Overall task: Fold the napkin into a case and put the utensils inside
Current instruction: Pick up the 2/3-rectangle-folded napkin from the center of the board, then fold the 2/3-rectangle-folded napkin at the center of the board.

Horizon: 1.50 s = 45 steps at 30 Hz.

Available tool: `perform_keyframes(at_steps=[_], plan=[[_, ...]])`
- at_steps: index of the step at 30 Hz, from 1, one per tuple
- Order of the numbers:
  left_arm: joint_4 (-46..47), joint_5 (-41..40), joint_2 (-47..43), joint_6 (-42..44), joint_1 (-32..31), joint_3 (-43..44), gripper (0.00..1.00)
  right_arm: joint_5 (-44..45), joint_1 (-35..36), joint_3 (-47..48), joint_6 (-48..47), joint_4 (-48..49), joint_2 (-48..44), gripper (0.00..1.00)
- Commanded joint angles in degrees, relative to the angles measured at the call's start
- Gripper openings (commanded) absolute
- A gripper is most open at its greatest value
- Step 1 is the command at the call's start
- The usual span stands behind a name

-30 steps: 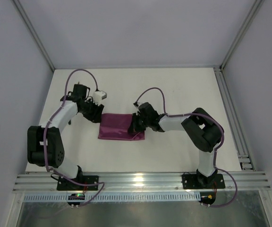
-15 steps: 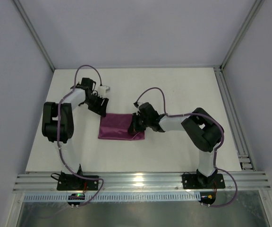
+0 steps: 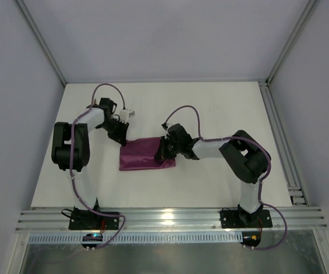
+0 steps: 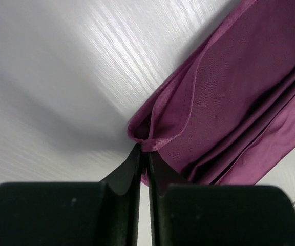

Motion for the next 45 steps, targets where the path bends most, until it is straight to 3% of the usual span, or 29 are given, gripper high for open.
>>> perform_keyframes(at_steps=[1,6,19,28,45], plan=[[-1.06,4.19,-3.48,0.79,-0.11,-2.38,0.05,2.47,0.24,-0.24,-0.35,-0.92,1.01,0.04],[4.91,5.16,-11.22,2.89,-0.19,-8.89,0.00,2.47,0.32,-0.15,0.18,-0.57,1.97,0.04],[6.15,4.72,-25.37,12.56,-2.12,-20.93,0.00,5.01,0.41,0.99,2.38,0.22,3.56,0.04],[9.05,-0.55,-34.95,15.20,-11.96,-28.40,0.00,6.95,0.94,-1.03,5.63,3.04,3.47,0.04],[14.41,-13.82,-40.50,16.17,-35.16,-38.42,0.00,7.56,1.20,-2.44,8.44,6.55,4.35,0.04]])
